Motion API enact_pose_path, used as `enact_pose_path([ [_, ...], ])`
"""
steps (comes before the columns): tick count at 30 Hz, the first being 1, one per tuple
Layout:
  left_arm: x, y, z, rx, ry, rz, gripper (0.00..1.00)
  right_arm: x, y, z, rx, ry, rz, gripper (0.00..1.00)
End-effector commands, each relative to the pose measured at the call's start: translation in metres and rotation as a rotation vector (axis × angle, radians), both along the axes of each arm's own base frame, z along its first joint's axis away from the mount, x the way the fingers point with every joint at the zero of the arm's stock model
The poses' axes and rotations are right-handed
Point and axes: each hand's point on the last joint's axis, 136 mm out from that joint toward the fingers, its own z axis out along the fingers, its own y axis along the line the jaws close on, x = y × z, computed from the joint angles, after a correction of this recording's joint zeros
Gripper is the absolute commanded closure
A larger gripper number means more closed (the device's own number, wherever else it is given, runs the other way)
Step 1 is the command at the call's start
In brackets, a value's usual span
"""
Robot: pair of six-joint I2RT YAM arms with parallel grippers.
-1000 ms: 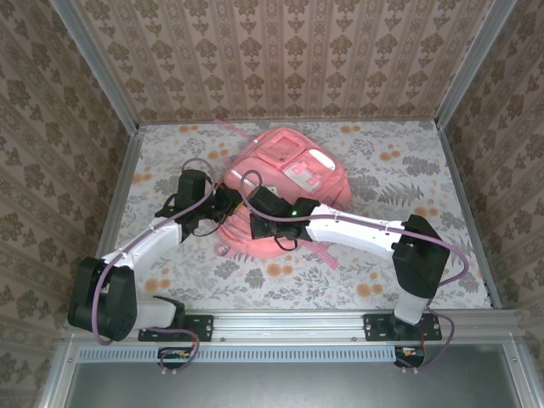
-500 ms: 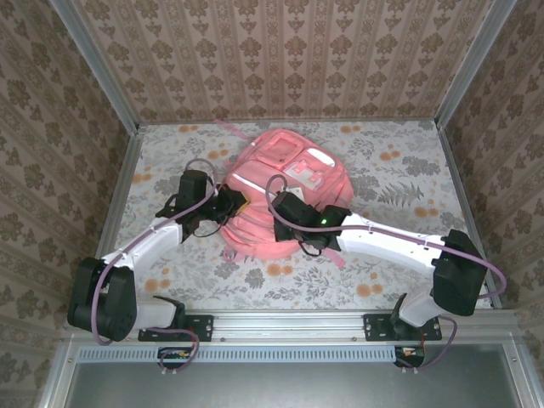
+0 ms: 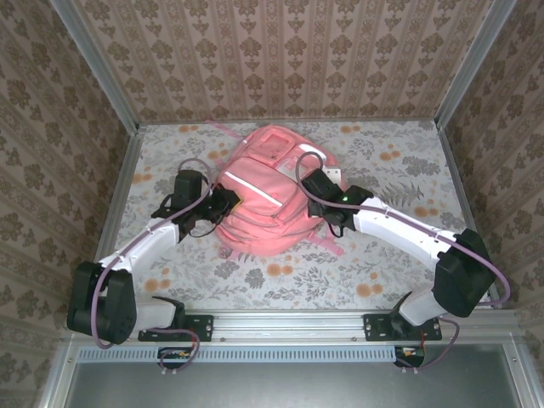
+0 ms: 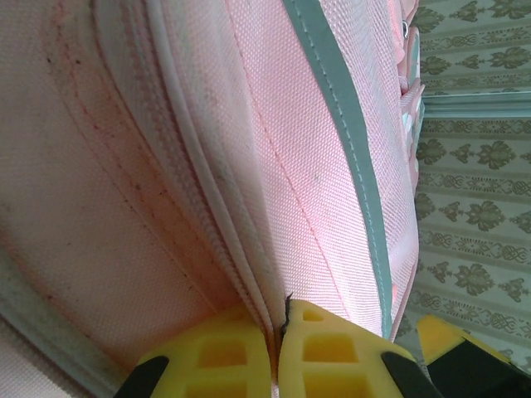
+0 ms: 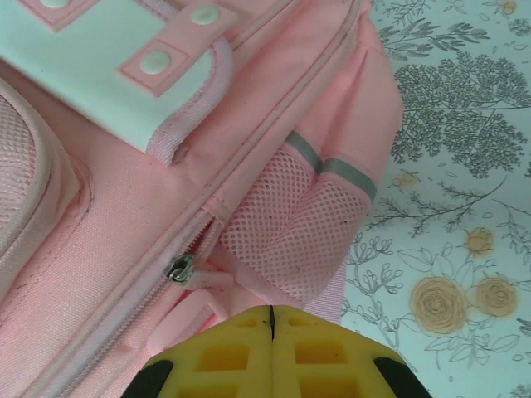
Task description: Pack books, pencil case, and school supplies into a backpack
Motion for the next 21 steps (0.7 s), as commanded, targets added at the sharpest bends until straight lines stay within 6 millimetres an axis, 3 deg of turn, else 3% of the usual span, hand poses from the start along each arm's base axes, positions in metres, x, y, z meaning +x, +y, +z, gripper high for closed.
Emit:
enact_pose_path([
  [1,0.006,-0.004,0.026,-0.007,-0.102,-0.03,1.0,-0.008,0.021,0.005,0.033,0.021,0.169,0.98],
  [5,0.007,-0.009,0.035,-0.024,-0.12,-0.049,1.0,-0.03,0.066,0.003,0.046,0.048,0.401,0.67],
  [8,0.007,-0.01,0.038,-0.027,-0.125,-0.053,1.0,-0.043,0.091,0.001,0.026,0.06,0.508,0.54],
  [14,0.007,-0.01,0.038,-0.027,-0.122,-0.051,1.0,-0.045,0.114,-0.004,-0.038,0.05,0.571,0.51],
  [21,0.007,-0.011,0.04,-0.029,-0.125,-0.055,1.0,-0.03,0.128,-0.005,-0.088,0.01,0.58,0.6],
])
